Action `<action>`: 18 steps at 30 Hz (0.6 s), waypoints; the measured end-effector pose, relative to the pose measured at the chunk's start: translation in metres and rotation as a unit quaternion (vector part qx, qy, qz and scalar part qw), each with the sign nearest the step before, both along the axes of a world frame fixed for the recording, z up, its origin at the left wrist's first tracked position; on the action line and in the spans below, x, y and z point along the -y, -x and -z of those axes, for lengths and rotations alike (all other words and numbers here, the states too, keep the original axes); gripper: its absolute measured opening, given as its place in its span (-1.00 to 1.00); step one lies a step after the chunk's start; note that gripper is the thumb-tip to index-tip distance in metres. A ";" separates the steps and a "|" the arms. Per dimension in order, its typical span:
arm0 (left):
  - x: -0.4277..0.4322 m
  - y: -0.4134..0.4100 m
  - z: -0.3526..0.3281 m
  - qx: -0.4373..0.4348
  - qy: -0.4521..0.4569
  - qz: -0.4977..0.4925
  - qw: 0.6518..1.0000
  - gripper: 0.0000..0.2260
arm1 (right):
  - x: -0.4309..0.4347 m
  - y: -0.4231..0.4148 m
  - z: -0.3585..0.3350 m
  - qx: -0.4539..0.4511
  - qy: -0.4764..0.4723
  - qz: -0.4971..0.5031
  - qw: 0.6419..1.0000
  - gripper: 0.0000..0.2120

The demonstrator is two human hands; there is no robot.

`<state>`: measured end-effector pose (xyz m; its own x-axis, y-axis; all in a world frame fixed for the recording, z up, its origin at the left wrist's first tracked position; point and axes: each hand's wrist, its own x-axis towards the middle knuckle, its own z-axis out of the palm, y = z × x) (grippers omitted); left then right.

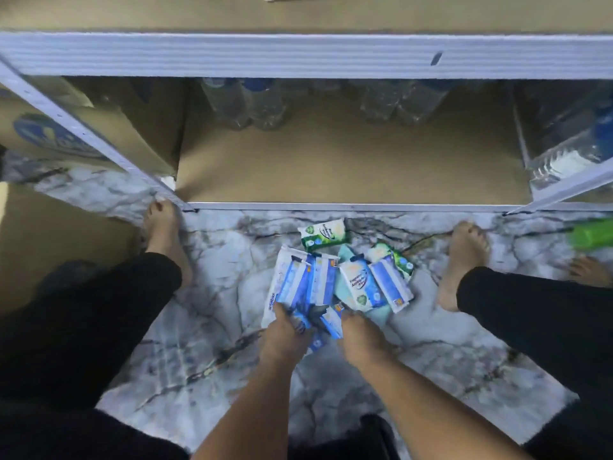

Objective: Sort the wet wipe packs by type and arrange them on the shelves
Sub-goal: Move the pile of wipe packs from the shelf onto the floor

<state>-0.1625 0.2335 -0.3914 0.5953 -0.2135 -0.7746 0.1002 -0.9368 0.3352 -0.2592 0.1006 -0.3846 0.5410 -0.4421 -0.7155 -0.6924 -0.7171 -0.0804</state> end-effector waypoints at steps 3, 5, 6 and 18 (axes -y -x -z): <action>0.003 0.001 0.009 0.003 0.003 -0.014 1.000 -0.51 | 0.000 0.001 0.014 -0.022 0.042 -0.048 0.998 -0.68; 0.005 0.001 0.012 0.010 0.004 -0.019 1.000 -0.50 | 0.000 -0.001 0.016 -0.028 0.068 -0.092 0.993 -0.69; 0.005 0.001 0.014 0.011 0.009 -0.020 1.000 -0.49 | 0.001 -0.003 0.013 -0.031 0.076 -0.101 0.991 -0.71; 0.006 -0.035 -0.036 0.025 0.009 0.044 0.999 -0.42 | 0.040 -0.030 -0.060 0.045 0.062 0.001 0.997 -0.78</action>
